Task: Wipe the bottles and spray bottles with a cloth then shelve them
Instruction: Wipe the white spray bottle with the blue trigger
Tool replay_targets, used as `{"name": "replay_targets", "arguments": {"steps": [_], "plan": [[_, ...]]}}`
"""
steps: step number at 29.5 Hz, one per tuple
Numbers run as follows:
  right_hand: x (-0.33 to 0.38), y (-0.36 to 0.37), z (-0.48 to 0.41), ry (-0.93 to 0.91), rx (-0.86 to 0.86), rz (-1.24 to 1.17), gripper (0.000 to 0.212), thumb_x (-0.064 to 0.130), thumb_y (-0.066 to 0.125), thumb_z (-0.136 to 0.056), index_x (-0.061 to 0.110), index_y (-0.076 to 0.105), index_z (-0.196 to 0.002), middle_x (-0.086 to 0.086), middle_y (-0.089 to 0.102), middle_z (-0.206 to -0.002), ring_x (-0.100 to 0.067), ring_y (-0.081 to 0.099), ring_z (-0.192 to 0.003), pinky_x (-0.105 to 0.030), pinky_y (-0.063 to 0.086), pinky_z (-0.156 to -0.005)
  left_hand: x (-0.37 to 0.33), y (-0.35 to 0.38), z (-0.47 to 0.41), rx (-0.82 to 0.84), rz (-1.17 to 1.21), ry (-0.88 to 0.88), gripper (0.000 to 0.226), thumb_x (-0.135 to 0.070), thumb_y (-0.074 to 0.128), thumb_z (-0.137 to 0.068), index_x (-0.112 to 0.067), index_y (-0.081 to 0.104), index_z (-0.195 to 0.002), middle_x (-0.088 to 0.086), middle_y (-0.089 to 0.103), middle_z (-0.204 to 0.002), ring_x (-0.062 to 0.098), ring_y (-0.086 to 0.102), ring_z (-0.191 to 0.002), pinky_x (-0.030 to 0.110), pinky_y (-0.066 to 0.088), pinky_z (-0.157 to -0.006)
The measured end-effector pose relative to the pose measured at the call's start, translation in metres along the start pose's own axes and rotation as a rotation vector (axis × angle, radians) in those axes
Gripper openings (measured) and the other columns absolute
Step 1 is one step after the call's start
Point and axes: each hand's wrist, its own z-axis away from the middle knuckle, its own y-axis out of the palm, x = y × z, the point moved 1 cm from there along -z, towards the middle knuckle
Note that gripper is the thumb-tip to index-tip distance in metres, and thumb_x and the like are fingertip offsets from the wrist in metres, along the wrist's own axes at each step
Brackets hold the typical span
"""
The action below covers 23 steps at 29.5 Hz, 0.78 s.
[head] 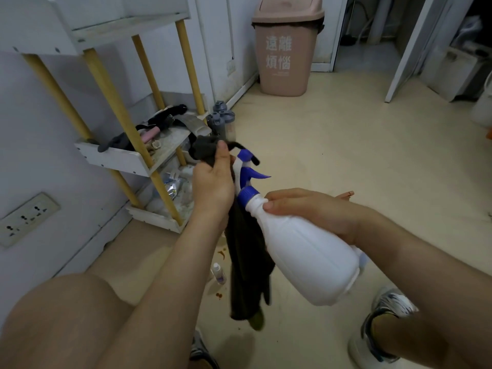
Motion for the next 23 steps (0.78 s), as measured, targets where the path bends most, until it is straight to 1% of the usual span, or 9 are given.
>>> {"name": "replay_targets", "arguments": {"steps": [5, 8, 11, 13, 15, 18, 20, 21, 23], "plan": [[-0.004, -0.015, 0.004, 0.041, 0.007, -0.104, 0.037, 0.040, 0.065, -0.077, 0.014, 0.066, -0.102, -0.013, 0.067, -0.093, -0.026, 0.063, -0.082, -0.042, 0.049, -0.084, 0.024, -0.013, -0.002, -0.064, 0.408, -0.422, 0.032, -0.041, 0.052, -0.099, -0.014, 0.064, -0.087, 0.003, 0.067, -0.080, 0.018, 0.067, -0.072, 0.035, 0.059, -0.071], [0.003, -0.028, 0.011, 0.059, -0.033, -0.094, 0.048, 0.044, 0.074, -0.073, 0.014, 0.065, -0.110, -0.019, 0.068, -0.102, -0.034, 0.064, -0.087, -0.054, 0.049, -0.092, 0.019, -0.024, -0.002, 0.080, 0.672, -0.399, 0.040, -0.048, 0.045, -0.100, -0.014, 0.067, -0.104, 0.005, 0.071, -0.093, 0.016, 0.069, -0.083, 0.033, 0.056, -0.080], [0.019, -0.025, 0.018, 0.056, -0.139, 0.232, 0.027, 0.045, 0.067, -0.084, 0.027, 0.065, -0.104, -0.007, 0.067, -0.110, -0.026, 0.067, -0.097, -0.046, 0.053, -0.094, -0.006, -0.015, 0.007, 0.319, 0.379, -0.075, 0.043, -0.059, 0.042, -0.095, -0.030, 0.064, -0.118, -0.001, 0.068, -0.115, 0.015, 0.060, -0.111, 0.037, 0.043, -0.101], [0.030, -0.014, 0.020, 0.037, -0.144, 0.466, 0.025, 0.047, 0.056, -0.092, 0.027, 0.065, -0.103, -0.005, 0.067, -0.106, -0.024, 0.067, -0.096, -0.037, 0.055, -0.085, -0.018, 0.000, 0.019, 0.355, -0.042, 0.133, 0.036, -0.067, 0.042, -0.090, -0.040, 0.060, -0.105, -0.005, 0.066, -0.109, 0.010, 0.060, -0.102, 0.031, 0.045, -0.092], [0.033, -0.002, 0.020, 0.035, -0.180, 0.643, 0.034, 0.047, 0.050, -0.096, 0.017, 0.065, -0.103, -0.007, 0.067, -0.097, -0.024, 0.066, -0.089, -0.031, 0.051, -0.072, -0.017, 0.012, 0.027, 0.259, -0.249, 0.317, 0.014, -0.054, 0.048, -0.094, -0.041, 0.053, -0.092, -0.005, 0.063, -0.092, 0.009, 0.061, -0.086, 0.030, 0.049, -0.079], [0.024, 0.009, 0.017, 0.043, -0.276, 0.850, 0.036, 0.047, 0.046, -0.097, 0.016, 0.057, -0.084, -0.003, 0.058, -0.080, -0.019, 0.055, -0.072, -0.029, 0.036, -0.055, 0.004, 0.016, 0.024, 0.157, -0.169, 0.372, 0.007, -0.031, 0.054, -0.095, -0.038, 0.053, -0.093, -0.001, 0.062, -0.084, 0.021, 0.062, -0.083, 0.043, 0.054, -0.079], [0.018, 0.016, 0.016, 0.047, -0.313, 0.983, 0.033, 0.042, 0.041, -0.099, 0.019, 0.042, -0.074, 0.001, 0.046, -0.073, -0.018, 0.046, -0.067, -0.029, 0.028, -0.053, 0.014, 0.017, 0.020, 0.141, -0.198, 0.375, 0.020, -0.020, 0.054, -0.085, -0.038, 0.056, -0.093, -0.002, 0.064, -0.086, 0.025, 0.063, -0.087, 0.045, 0.055, -0.079], [0.015, 0.019, 0.014, 0.037, -0.321, 1.078, 0.030, 0.037, 0.039, -0.100, 0.018, 0.039, -0.078, 0.001, 0.041, -0.071, -0.018, 0.042, -0.065, -0.029, 0.025, -0.052, 0.017, 0.017, 0.018, 0.138, -0.250, 0.369, 0.026, -0.013, 0.056, -0.083, -0.036, 0.059, -0.094, -0.005, 0.066, -0.087, 0.022, 0.064, -0.088, 0.042, 0.055, -0.081], [0.007, 0.026, 0.012, -0.004, -0.390, 1.249, 0.014, 0.030, 0.037, -0.101, 0.018, 0.039, -0.094, 0.001, 0.034, -0.070, -0.015, 0.032, -0.057, -0.029, 0.018, -0.048, 0.021, 0.016, 0.018, 0.121, -0.372, 0.375, 0.040, 0.003, 0.058, -0.081, -0.032, 0.065, -0.100, -0.017, 0.064, -0.088, 0.004, 0.058, -0.086, 0.019, 0.052, -0.083]]}}
